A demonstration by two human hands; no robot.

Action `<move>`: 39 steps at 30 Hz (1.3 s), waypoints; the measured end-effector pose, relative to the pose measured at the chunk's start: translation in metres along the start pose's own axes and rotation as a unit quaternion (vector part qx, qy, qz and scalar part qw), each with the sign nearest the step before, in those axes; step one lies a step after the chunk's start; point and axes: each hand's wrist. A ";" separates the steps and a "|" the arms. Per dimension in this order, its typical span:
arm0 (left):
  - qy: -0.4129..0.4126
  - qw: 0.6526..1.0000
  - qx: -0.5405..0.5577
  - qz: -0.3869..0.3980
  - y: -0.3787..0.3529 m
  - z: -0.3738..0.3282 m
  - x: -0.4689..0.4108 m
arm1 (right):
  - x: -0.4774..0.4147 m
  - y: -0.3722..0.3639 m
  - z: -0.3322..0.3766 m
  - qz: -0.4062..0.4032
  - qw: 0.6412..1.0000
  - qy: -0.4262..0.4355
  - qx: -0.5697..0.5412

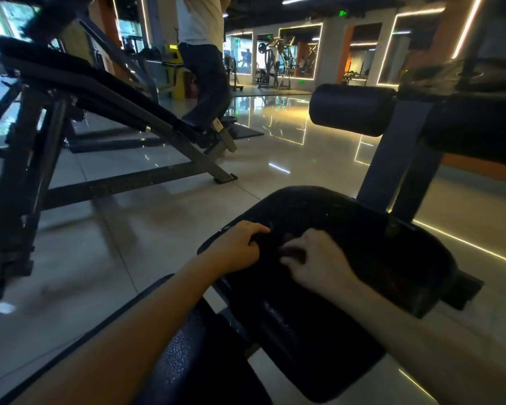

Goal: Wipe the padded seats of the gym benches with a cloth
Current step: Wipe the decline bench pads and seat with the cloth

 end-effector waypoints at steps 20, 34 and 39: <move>0.077 0.994 0.018 -0.076 0.003 0.057 0.039 | 0.023 0.004 0.044 0.073 0.994 0.072 -0.032; 0.019 0.987 -0.013 -0.158 -0.012 0.057 0.058 | -0.054 -0.043 -0.007 -0.007 0.999 -0.028 0.022; 0.011 0.986 -0.010 -0.168 -0.013 0.059 0.056 | -0.035 -0.049 0.036 0.031 0.994 0.098 -0.033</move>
Point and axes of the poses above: each hand's wrist, its own x-axis away from the middle knuckle, its own y-axis out of the back of the hand, z = x × y, and after that the axes turned 15 degrees about -z, right-handed
